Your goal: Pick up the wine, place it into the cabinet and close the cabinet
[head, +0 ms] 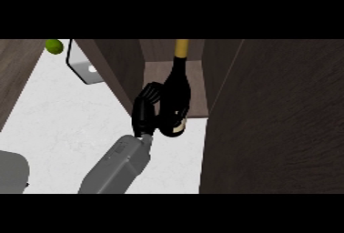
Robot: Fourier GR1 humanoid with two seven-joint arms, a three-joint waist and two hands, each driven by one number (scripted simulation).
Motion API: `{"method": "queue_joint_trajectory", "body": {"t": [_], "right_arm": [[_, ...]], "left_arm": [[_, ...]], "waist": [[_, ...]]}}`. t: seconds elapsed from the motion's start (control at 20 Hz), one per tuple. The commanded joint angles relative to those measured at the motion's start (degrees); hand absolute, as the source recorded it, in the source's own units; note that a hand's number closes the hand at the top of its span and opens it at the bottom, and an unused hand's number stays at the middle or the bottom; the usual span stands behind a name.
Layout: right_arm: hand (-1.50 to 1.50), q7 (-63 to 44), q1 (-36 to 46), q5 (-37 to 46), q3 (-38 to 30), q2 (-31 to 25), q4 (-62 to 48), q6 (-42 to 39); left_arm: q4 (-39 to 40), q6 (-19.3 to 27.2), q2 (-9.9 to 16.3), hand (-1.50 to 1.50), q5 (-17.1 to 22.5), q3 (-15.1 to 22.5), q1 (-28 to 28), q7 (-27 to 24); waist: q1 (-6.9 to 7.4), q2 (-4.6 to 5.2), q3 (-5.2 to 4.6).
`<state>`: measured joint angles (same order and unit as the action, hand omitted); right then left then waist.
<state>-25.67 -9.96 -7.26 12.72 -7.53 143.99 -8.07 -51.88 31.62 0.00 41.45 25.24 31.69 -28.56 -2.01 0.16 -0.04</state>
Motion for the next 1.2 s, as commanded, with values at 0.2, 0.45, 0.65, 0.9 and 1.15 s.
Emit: {"method": "queue_joint_trajectory", "body": {"t": [0.2, 0.45, 0.65, 0.9, 1.15], "right_arm": [[-1.50, -3.16, -5.65, -6.72, 1.18, 0.00, 11.76, -0.77], [-1.50, -4.92, -1.08, -6.87, -0.86, 0.54, 8.79, 0.42], [-1.50, -3.81, -2.95, -9.14, -2.40, -0.44, 9.67, -1.60], [-1.50, -4.57, -1.65, -11.41, -5.42, -0.83, 10.25, -1.53], [-1.50, 0.28, -3.51, -4.78, 0.38, 2.03, 5.97, -2.17]], "left_arm": [[8.97, 0.48, 0.00, 1.50, 6.80, -0.31, 6.89, -2.68], [16.72, -3.52, 0.00, 1.50, 7.56, -3.99, 13.74, -1.21], [17.06, 0.59, 0.00, 1.50, 11.98, -2.94, 16.95, -1.54], [20.83, -0.46, -0.01, 1.50, 9.91, -6.10, 20.76, -1.37], [28.91, 2.20, 0.73, 1.50, 7.55, -7.29, 29.16, 0.55]], "waist": [[-0.72, 0.00, 0.02], [-0.11, 0.24, 0.00], [-1.20, 0.23, 0.03], [-0.21, 0.11, 0.06], [-0.66, 0.19, 0.06]]}}
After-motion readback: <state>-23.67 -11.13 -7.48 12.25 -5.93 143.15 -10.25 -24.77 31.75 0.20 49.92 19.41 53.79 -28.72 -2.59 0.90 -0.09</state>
